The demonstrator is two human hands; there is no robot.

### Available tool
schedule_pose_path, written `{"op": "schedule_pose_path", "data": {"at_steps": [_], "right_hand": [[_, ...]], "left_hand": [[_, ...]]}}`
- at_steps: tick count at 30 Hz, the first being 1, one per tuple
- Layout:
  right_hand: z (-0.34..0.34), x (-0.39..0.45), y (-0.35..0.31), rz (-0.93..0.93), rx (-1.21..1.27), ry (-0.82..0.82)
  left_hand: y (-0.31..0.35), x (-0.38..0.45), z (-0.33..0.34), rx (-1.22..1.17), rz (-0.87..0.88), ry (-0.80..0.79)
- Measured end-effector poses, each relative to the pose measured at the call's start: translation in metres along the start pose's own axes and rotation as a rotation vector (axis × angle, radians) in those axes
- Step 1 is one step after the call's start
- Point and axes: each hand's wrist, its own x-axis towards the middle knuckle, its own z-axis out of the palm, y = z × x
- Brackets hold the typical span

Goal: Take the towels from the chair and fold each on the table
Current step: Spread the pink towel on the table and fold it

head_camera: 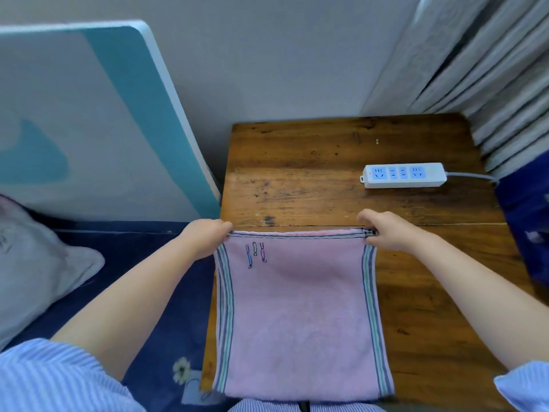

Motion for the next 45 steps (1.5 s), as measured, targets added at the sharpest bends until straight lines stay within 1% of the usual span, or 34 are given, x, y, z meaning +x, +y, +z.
{"op": "schedule_pose_path", "data": {"at_steps": [1,2,4,6,9,11,12,13,14,16,17,18,20,21,23,25,29,31,34,37,41,43,45], "right_hand": [[-0.004,-0.006,-0.006,0.007,-0.049,0.044],[-0.010,-0.013,-0.014,0.001,-0.104,0.125],[-0.027,-0.023,-0.026,-0.004,-0.150,0.355],[-0.048,-0.032,-0.040,-0.025,-0.087,0.607],[-0.080,-0.053,-0.062,-0.025,0.060,0.950],[-0.094,-0.069,-0.073,0.008,0.125,1.108],[-0.097,-0.076,-0.078,0.018,0.139,1.141],[-0.098,-0.081,-0.080,0.031,0.130,1.127],[-0.098,-0.088,-0.081,0.050,0.085,1.060],[-0.093,-0.098,-0.080,0.108,-0.004,0.866],[-0.091,-0.104,-0.080,0.128,-0.010,0.794],[-0.090,-0.109,-0.081,0.126,-0.002,0.755],[-0.089,-0.118,-0.084,0.091,0.050,0.774],[-0.090,-0.121,-0.086,0.087,0.111,0.801],[-0.094,-0.128,-0.089,0.104,0.284,0.871],[-0.099,-0.130,-0.092,0.133,0.390,0.911],[-0.098,-0.123,-0.092,0.210,0.407,0.866],[-0.094,-0.114,-0.086,0.251,0.403,0.821],[-0.090,-0.101,-0.077,0.279,0.412,0.779],[-0.095,-0.090,-0.071,0.259,0.408,0.803],[-0.105,-0.084,-0.068,0.174,0.370,0.936],[-0.104,-0.084,-0.065,0.100,0.319,0.985],[-0.093,-0.085,-0.058,0.039,0.241,0.973]], "left_hand": [[-0.002,-0.005,-0.004,0.015,-0.025,0.044],[-0.005,-0.012,-0.012,0.016,-0.060,0.100],[-0.008,-0.020,-0.032,-0.015,-0.127,0.203],[-0.012,-0.032,-0.060,-0.114,-0.195,0.355],[-0.017,-0.052,-0.099,-0.371,-0.300,0.642],[-0.020,-0.067,-0.116,-0.450,-0.333,0.864],[-0.022,-0.074,-0.120,-0.437,-0.331,0.919],[-0.024,-0.079,-0.122,-0.388,-0.321,0.912],[-0.026,-0.084,-0.122,-0.298,-0.311,0.848],[-0.029,-0.095,-0.117,-0.091,-0.268,0.661],[-0.030,-0.100,-0.115,-0.032,-0.248,0.613],[-0.031,-0.102,-0.113,-0.006,-0.242,0.615],[-0.036,-0.107,-0.111,-0.021,-0.244,0.685],[-0.039,-0.111,-0.111,-0.043,-0.229,0.753],[-0.044,-0.116,-0.109,-0.048,-0.140,0.951],[-0.046,-0.119,-0.108,-0.016,-0.093,1.007],[-0.036,-0.110,-0.107,-0.191,-0.195,0.833],[-0.034,-0.101,-0.104,-0.304,-0.215,0.784],[-0.032,-0.084,-0.101,-0.472,-0.224,0.789],[-0.029,-0.074,-0.107,-0.558,-0.249,0.816],[-0.027,-0.069,-0.116,-0.686,-0.240,1.026],[-0.027,-0.071,-0.114,-0.683,-0.227,1.066],[-0.029,-0.072,-0.105,-0.623,-0.213,1.006]]}}
